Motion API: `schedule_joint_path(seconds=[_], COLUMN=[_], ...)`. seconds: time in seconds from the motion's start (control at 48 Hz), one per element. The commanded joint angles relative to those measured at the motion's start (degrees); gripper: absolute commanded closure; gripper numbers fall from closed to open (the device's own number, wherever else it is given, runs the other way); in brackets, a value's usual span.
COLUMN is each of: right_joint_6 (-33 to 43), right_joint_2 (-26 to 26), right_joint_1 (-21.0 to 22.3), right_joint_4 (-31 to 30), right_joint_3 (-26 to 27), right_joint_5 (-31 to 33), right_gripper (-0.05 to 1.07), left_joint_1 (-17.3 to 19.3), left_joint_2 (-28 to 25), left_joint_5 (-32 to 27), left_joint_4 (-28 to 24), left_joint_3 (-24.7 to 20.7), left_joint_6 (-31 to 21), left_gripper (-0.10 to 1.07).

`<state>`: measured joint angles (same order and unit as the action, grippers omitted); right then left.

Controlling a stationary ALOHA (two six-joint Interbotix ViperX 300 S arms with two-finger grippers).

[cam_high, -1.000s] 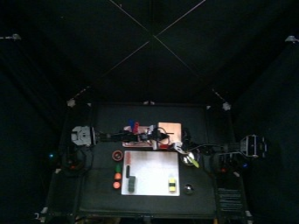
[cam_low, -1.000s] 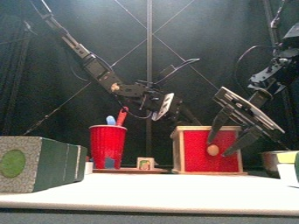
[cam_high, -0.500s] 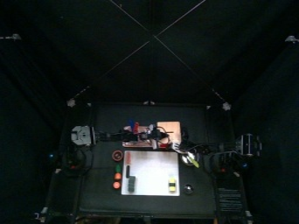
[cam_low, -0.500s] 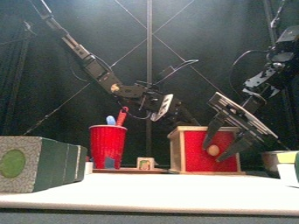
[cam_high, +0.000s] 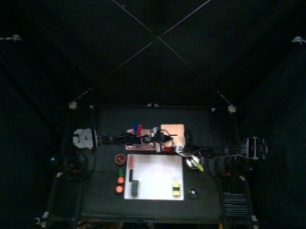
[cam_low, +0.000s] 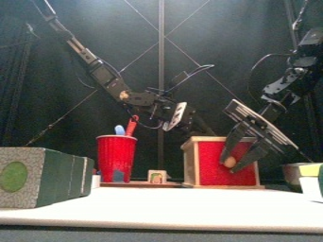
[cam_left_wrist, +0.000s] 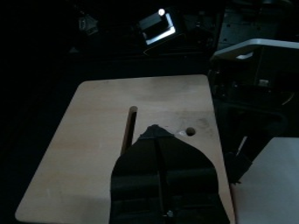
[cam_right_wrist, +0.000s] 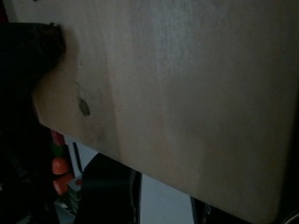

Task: Open drawer

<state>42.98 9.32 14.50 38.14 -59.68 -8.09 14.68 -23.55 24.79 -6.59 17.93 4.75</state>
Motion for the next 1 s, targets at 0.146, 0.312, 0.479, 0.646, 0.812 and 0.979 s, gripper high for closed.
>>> schedule_joint_path(seconds=[0.146, 0.312, 0.479, 0.646, 0.812, 0.979], right_joint_6=[-0.18, -0.18, -0.18, -0.09, -0.09, -0.09], right_joint_2=[0.53, -0.79, -1.85, -2.2, -2.2, -2.11], right_joint_1=[-2.64, -5.45, -7.56, -9.49, -10.46, -12.04], right_joint_4=[-0.18, 0.18, 0.18, 0.53, 1.05, 1.76], right_joint_3=[2.2, 3.34, 4.31, 4.75, 4.75, 4.83], right_joint_5=[-0.62, -0.88, -0.97, -0.88, -1.05, -1.14], right_gripper=[0.54, 0.54, 0.54, 0.54, 0.53, 0.53], left_joint_1=[0.88, 1.41, 1.49, 2.11, 2.46, 2.46], left_joint_2=[0.35, 0.53, 0.44, 0.18, 0.18, -0.26], left_joint_5=[-1.58, -5.01, -5.45, -5.36, -5.36, -5.27], left_joint_4=[-1.32, -2.9, -3.08, -2.99, -2.29, -1.58], left_joint_3=[0.26, 0.44, 0.35, 0.26, 0.44, 0.18], left_joint_6=[0.0, 0.0, 0.18, 0.18, 0.09, 0.09], left_gripper=[0.98, 0.98, 0.98, 0.98, 0.98, 0.98])
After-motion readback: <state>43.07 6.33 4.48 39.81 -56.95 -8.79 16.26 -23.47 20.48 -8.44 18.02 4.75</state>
